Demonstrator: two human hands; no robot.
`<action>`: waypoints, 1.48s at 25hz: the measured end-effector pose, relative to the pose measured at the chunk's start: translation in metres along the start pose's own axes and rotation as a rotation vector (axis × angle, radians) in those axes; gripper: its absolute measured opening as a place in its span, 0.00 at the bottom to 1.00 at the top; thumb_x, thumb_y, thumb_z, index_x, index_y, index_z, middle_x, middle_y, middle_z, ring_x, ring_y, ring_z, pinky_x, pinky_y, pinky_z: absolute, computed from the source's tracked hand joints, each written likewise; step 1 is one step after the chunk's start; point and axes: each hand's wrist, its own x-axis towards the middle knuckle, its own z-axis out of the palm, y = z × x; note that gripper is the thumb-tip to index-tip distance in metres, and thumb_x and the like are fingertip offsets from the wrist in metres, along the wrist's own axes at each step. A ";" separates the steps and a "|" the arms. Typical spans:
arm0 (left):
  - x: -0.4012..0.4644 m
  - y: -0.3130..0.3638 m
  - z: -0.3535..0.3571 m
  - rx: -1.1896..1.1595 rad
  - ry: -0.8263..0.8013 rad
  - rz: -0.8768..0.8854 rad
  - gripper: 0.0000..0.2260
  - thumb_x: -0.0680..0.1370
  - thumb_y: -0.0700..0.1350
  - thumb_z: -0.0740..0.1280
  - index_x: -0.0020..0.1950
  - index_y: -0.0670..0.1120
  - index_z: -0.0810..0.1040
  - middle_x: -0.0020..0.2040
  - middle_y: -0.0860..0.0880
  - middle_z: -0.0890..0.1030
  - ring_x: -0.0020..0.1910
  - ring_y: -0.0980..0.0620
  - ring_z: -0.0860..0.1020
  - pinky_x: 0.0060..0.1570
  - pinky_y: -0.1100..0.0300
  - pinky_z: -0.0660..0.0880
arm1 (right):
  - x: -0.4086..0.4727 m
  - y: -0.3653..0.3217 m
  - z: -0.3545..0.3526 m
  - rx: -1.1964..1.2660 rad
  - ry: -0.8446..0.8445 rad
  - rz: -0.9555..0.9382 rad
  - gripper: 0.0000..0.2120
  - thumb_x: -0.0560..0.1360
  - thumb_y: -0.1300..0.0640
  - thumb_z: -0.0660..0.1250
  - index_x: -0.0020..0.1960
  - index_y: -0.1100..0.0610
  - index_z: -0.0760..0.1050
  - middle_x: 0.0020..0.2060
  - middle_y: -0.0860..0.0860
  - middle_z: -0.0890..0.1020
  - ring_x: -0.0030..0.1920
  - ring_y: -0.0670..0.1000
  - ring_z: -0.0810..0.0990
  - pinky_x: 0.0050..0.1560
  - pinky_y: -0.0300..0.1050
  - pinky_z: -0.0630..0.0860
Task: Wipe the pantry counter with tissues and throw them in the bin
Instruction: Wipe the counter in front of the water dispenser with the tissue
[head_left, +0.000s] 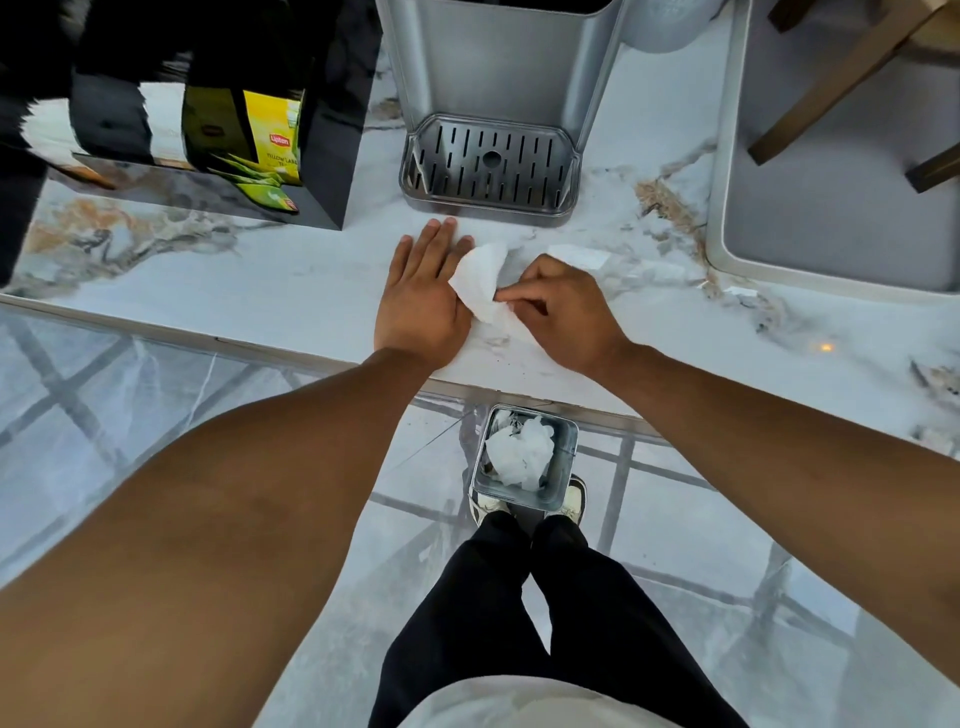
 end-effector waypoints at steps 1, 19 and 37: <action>0.000 0.000 0.000 0.007 -0.015 0.004 0.28 0.81 0.55 0.50 0.78 0.43 0.63 0.80 0.42 0.61 0.80 0.42 0.56 0.79 0.43 0.52 | -0.008 -0.001 0.002 0.013 -0.022 -0.019 0.10 0.75 0.68 0.69 0.52 0.59 0.85 0.43 0.57 0.79 0.41 0.50 0.78 0.47 0.36 0.70; 0.000 0.006 0.000 0.034 -0.021 -0.030 0.24 0.82 0.46 0.52 0.78 0.42 0.63 0.81 0.42 0.59 0.80 0.42 0.54 0.79 0.44 0.51 | -0.084 -0.012 -0.008 0.262 -0.026 0.235 0.10 0.75 0.67 0.70 0.47 0.54 0.86 0.39 0.52 0.77 0.32 0.47 0.75 0.37 0.36 0.71; -0.032 -0.077 -0.024 0.061 0.015 -0.043 0.24 0.84 0.50 0.51 0.77 0.40 0.63 0.80 0.41 0.61 0.80 0.43 0.57 0.79 0.46 0.53 | 0.030 -0.023 0.016 -0.105 0.337 0.380 0.12 0.78 0.67 0.62 0.54 0.58 0.83 0.52 0.58 0.79 0.49 0.54 0.81 0.55 0.34 0.70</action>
